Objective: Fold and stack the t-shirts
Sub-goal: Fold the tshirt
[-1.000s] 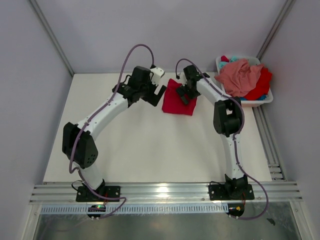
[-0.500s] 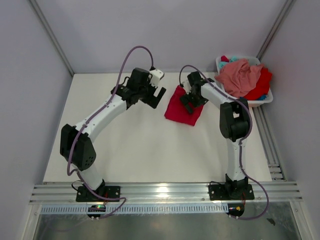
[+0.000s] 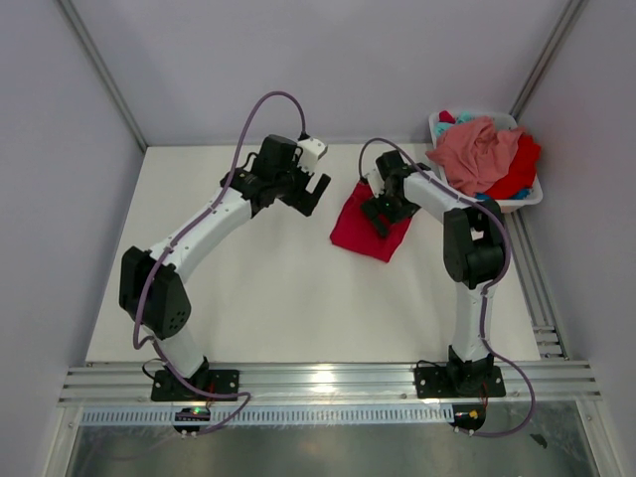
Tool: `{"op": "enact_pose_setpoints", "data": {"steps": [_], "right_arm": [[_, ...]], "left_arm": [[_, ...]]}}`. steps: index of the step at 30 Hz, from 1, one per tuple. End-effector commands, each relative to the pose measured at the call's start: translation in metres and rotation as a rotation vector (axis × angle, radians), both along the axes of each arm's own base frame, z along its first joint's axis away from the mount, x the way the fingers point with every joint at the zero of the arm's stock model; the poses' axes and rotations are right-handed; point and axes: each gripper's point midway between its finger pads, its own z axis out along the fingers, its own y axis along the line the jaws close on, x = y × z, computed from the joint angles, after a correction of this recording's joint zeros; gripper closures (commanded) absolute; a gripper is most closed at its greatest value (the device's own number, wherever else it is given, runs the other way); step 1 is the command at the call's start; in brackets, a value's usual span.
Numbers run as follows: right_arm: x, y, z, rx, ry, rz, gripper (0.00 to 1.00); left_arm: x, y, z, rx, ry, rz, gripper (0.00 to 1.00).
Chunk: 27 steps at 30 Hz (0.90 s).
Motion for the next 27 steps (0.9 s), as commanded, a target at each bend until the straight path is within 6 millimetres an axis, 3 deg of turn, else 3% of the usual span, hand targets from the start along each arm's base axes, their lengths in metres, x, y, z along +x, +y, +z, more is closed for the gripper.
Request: {"op": "enact_pose_setpoints", "data": {"steps": [1, 7, 18, 27], "right_arm": [[-0.015, -0.001, -0.009, -0.014, 0.062, 0.049, 0.01], [-0.003, -0.012, -0.01, -0.084, 0.032, 0.029, 0.01], [0.019, -0.015, 0.039, -0.05, -0.187, -0.115, 0.01], [0.024, -0.039, 0.011, -0.191, -0.181, -0.146, 0.01]], "left_arm": [[-0.003, 0.0, 0.026, -0.039, -0.05, -0.009, 0.01], [-0.004, 0.001, 0.03, -0.039, -0.057, -0.01, 0.01], [0.004, -0.001, -0.016, 0.028, 0.0, -0.022, 0.01], [0.006, -0.002, -0.01, 0.028, -0.022, -0.032, 0.01]]}}
